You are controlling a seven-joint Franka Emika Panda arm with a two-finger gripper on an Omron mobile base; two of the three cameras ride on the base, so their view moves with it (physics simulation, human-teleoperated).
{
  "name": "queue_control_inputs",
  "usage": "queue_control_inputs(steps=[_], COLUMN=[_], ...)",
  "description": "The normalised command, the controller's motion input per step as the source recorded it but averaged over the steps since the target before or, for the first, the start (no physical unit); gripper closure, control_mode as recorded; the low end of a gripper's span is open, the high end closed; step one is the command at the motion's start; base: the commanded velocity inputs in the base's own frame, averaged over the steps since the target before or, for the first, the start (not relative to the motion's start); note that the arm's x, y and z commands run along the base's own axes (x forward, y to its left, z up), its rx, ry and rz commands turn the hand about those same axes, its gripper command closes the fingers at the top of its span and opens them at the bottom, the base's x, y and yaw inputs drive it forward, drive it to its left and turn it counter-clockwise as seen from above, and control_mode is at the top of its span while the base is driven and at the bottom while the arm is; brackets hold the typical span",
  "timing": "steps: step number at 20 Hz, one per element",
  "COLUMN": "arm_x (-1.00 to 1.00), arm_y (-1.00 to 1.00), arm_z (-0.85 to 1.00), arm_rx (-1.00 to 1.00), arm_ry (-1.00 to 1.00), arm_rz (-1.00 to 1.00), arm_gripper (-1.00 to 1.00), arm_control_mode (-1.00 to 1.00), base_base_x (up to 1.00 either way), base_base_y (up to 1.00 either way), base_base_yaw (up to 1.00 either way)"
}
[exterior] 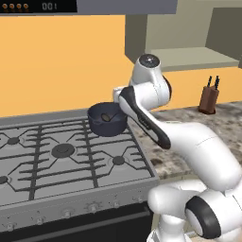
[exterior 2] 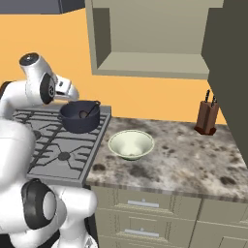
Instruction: Open the cabinet and move the ladle to the pot. Then close the cabinet.
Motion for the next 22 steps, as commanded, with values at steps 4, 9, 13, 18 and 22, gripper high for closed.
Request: queue_control_inputs(steps=[4,9,13,18,22], arm_x=[-0.88,-0.72,-0.38,-0.14,0.0], arm_y=[-0.31,-0.25,-0.09,-0.03,0.0], arm_z=[0.0,-0.01,0.0,0.0,0.0], arm_rx=[0.0,0.0,0.0,0.0,0.0], arm_ry=[0.12,0.08,0.0,0.0,0.0], arm_rz=[0.0,0.02,0.01,0.0,0.0], arm_gripper=[-1.0,-1.0,-1.0,-1.0,-1.0], arm_control_mode=[-1.0,-1.0,-1.0,1.0,1.0], base_base_x=[0.0,0.0,0.0,-0.54,-0.97], base_base_y=[0.0,0.0,0.0,-0.22,-0.8], base_base_yaw=[0.0,0.0,0.0,0.0,0.0])
